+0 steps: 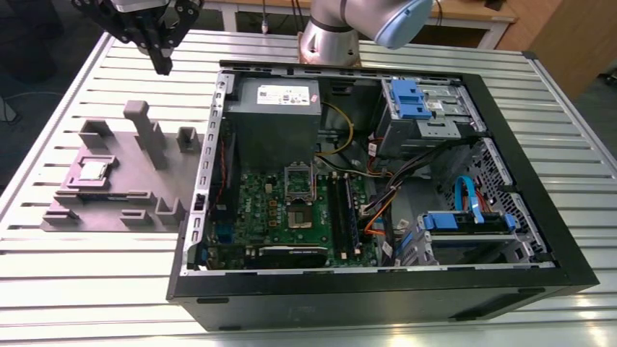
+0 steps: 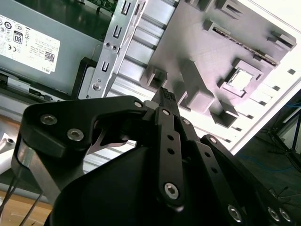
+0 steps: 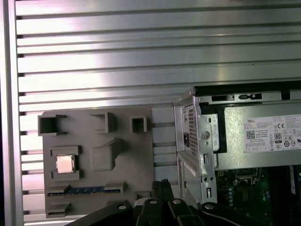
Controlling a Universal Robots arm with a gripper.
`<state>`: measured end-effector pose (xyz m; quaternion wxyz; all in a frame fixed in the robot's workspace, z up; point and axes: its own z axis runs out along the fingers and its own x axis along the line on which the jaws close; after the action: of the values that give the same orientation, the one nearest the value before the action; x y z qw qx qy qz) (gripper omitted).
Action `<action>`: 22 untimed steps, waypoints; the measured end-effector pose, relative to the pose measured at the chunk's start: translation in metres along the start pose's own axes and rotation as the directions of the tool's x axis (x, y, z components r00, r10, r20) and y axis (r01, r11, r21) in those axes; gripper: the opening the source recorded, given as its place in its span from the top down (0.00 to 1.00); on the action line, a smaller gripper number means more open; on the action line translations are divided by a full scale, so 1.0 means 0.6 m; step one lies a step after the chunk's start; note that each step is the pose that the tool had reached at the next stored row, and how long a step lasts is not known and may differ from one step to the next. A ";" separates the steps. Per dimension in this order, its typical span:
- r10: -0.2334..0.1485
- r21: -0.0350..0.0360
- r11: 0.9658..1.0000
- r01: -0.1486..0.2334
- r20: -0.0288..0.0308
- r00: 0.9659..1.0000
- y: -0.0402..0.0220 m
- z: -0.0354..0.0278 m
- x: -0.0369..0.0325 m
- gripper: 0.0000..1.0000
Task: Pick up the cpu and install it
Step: 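Reach for the cpu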
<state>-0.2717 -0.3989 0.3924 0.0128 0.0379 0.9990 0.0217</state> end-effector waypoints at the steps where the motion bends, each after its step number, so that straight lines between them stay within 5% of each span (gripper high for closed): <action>1: 0.000 0.000 1.000 0.000 0.000 1.000 0.000 0.000 0.001 0.89; 22: 0.000 0.000 1.000 0.000 -0.001 1.000 -0.001 0.001 0.009 0.89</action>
<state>-0.2773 -0.3989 0.3919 0.0123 0.0379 0.9990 0.0217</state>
